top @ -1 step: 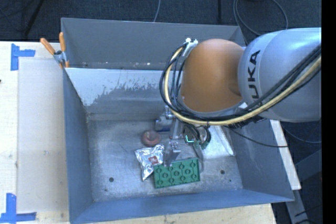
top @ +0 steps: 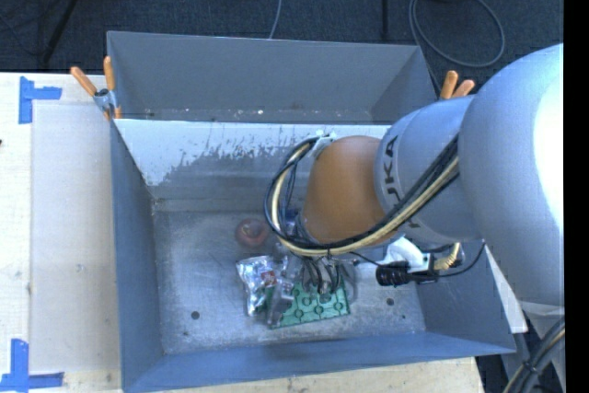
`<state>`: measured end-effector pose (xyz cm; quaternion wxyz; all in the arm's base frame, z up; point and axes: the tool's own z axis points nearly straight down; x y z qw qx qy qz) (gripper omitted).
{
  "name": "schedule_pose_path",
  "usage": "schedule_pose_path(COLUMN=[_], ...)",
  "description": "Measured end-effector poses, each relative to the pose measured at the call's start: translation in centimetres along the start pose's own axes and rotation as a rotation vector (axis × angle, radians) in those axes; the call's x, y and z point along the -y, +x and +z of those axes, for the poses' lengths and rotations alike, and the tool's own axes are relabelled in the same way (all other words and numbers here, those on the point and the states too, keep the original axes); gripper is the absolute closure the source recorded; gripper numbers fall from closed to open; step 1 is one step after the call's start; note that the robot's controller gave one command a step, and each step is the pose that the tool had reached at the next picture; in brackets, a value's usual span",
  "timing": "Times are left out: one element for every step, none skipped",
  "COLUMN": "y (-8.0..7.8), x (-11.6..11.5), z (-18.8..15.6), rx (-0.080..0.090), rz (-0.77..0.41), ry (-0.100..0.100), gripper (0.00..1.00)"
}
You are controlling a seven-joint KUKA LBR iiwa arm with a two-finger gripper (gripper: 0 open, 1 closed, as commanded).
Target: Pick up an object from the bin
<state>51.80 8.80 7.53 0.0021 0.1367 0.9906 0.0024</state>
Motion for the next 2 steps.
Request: schedule_pose_path(y=[-0.1, -0.5], x=[-0.1, 0.9], z=[-0.2, -17.3], rx=[0.005, 0.001], rz=[0.0, -0.41], ry=[-0.003, 0.004], gripper=[1.0, 1.0])
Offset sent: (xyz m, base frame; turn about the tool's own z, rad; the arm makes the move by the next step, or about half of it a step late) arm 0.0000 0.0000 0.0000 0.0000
